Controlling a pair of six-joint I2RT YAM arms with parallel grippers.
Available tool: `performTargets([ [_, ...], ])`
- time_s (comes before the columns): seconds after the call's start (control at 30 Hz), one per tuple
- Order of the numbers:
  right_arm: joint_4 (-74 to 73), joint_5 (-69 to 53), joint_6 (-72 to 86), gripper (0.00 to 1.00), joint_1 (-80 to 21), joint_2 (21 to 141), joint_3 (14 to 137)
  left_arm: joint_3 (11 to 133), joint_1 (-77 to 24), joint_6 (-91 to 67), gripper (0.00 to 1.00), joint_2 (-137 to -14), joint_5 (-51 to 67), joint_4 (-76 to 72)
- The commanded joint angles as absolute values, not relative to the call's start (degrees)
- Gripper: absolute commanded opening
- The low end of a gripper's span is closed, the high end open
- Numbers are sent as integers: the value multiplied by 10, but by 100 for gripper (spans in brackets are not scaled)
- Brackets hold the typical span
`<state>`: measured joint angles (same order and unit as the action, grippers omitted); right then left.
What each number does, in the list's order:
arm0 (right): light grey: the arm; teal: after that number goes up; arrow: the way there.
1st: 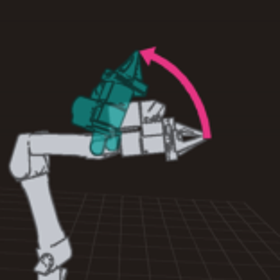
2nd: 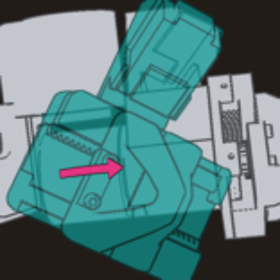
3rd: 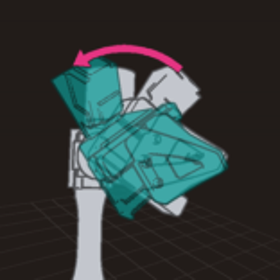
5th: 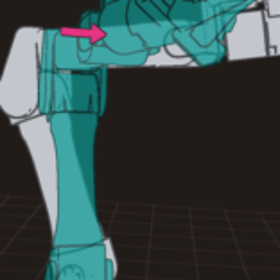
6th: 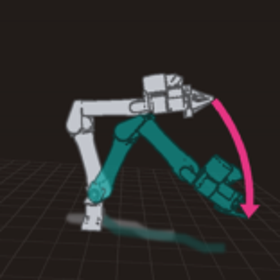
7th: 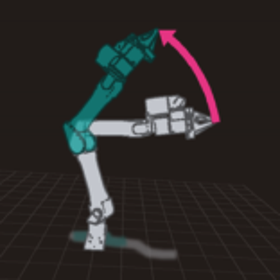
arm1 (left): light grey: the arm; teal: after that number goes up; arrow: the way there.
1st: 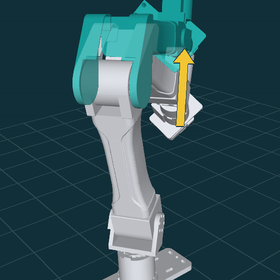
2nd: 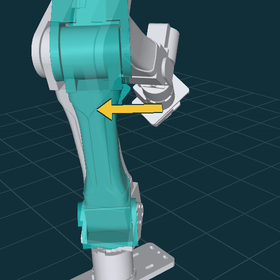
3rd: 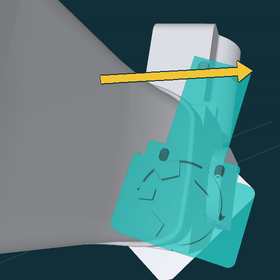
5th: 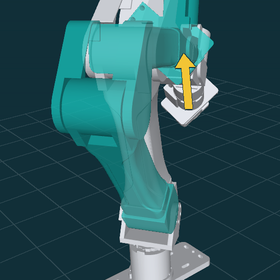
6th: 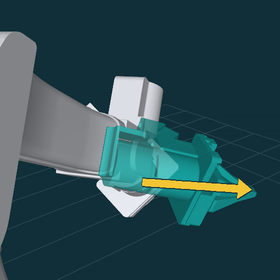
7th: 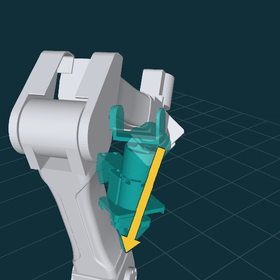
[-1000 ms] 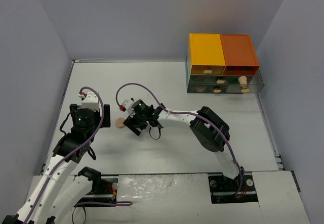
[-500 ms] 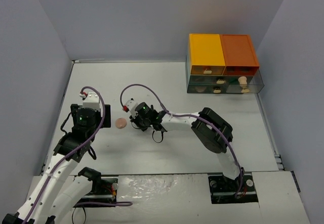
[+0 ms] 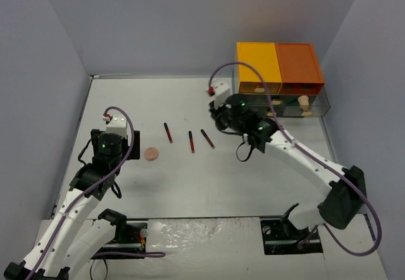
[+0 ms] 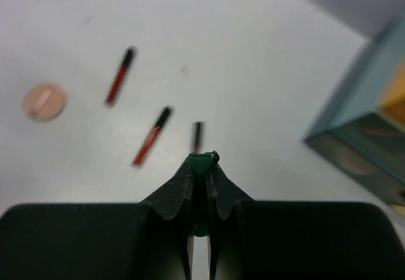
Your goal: Organize the makeup
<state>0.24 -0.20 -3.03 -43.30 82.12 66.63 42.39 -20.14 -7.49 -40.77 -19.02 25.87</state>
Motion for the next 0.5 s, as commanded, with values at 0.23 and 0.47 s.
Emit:
performTargets([
  [0.23,-62,31,37,0,-39,728,742,445,-198,-72,97,-426,-171,232],
  [0.47,-59,-5,57,6,67,813,771,450,-198,-73,97,-443,-159,240],
])
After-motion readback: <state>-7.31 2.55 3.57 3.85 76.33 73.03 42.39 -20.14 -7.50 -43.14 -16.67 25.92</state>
